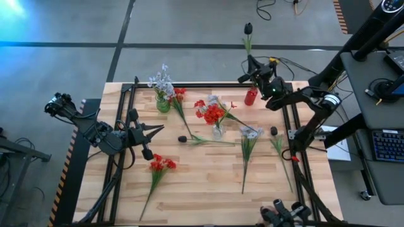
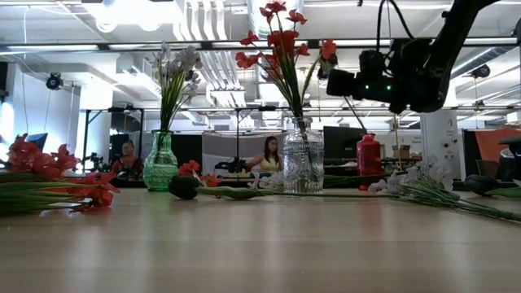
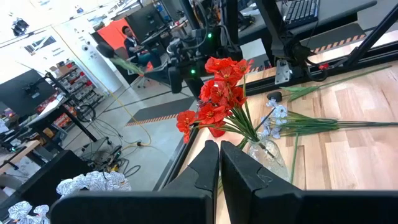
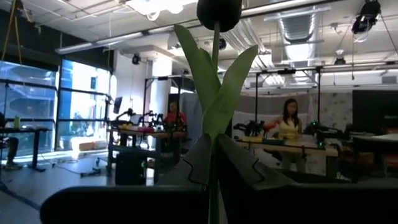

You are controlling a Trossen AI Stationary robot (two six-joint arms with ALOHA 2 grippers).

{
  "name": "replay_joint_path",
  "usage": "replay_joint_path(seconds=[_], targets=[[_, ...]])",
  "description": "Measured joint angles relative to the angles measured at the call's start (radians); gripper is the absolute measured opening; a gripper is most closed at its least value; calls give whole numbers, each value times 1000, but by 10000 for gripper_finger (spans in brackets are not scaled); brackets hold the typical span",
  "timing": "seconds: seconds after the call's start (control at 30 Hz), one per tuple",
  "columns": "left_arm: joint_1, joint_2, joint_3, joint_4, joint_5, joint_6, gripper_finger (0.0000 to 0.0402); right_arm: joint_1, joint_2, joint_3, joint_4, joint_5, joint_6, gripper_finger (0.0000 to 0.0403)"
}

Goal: Sort flowers into vase by color
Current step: Put the left black flower into the red vase

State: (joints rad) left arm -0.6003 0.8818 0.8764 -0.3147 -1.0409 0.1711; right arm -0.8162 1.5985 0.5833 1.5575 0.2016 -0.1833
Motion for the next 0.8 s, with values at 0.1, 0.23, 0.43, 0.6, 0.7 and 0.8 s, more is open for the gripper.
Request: replay_joint_path(seconds=[0.1, 0.23, 0.43, 0.6, 0.7, 0.8], targets=[[0, 0, 0, 0, 0, 0, 0, 1, 14, 4, 12, -2, -4, 12], [0, 0, 0, 0, 0, 0, 0, 2, 11, 5, 11, -2, -10, 12], [0, 0, -2, 0, 0, 3, 0, 4, -7, -5, 6, -1, -10, 12], [0, 0, -2, 0, 0, 3, 0, 4, -7, -19, -50, -1, -11, 12], [0, 0, -2, 0, 0, 3, 0, 6, -7, -28, -47, -1, -10, 12], [0, 0, -2, 0, 0, 4, 0, 6, -7, -32, -50, -1, -9, 12]])
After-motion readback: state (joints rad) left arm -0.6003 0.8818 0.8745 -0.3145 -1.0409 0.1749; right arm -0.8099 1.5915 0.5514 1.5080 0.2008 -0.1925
